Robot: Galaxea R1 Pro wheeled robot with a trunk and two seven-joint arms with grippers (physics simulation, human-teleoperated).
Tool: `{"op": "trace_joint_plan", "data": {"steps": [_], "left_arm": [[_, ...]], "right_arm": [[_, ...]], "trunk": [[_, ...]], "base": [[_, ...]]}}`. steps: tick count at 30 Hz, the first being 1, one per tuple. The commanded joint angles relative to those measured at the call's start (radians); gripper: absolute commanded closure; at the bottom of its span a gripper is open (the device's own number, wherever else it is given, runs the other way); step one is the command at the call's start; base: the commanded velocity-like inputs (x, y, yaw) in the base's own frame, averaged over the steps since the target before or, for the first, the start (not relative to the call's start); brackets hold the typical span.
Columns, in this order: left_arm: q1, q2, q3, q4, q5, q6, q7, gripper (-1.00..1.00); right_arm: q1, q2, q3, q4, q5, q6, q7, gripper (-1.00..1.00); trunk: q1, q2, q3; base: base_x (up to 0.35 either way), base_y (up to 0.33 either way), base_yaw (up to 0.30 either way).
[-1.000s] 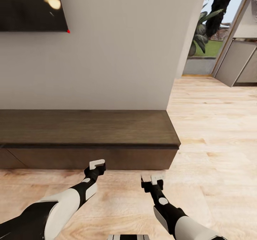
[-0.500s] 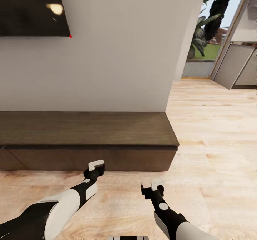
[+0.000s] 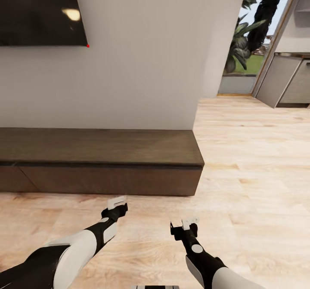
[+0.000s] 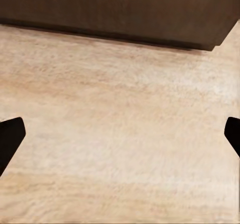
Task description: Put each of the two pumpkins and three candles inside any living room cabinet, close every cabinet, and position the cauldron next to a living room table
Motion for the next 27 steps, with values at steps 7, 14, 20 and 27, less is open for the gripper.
{"op": "trace_joint_plan", "data": {"steps": [7, 14, 20, 27], "left_arm": [[0.000, -0.001, 0.008, 0.004, 0.002, -0.007, 0.000, -1.00], [0.013, -0.001, 0.009, 0.003, 0.002, -0.007, -0.001, -1.00], [0.021, -0.001, 0.009, 0.003, 0.006, -0.008, -0.001, -1.00], [0.025, -0.001, 0.008, 0.003, 0.056, 0.010, -0.006, -1.00]], "right_arm": [[-0.001, 0.002, 0.010, 0.004, -0.009, -0.004, -0.004, -1.00], [-0.001, 0.002, 0.010, 0.004, -0.009, -0.004, -0.004, -1.00], [-0.001, 0.002, 0.009, 0.004, -0.009, -0.004, -0.004, -1.00], [-0.001, 0.002, 0.009, 0.005, -0.009, -0.004, -0.004, -1.00]], "trunk": [[-0.001, 0.000, 0.006], [-0.001, 0.000, 0.013], [-0.001, 0.000, 0.019], [-0.003, 0.001, 0.049]], "base": [[-0.281, -0.179, 0.202], [-0.259, -0.190, 0.217], [-0.073, -0.050, 0.219], [-0.008, -0.005, 0.219]]}}
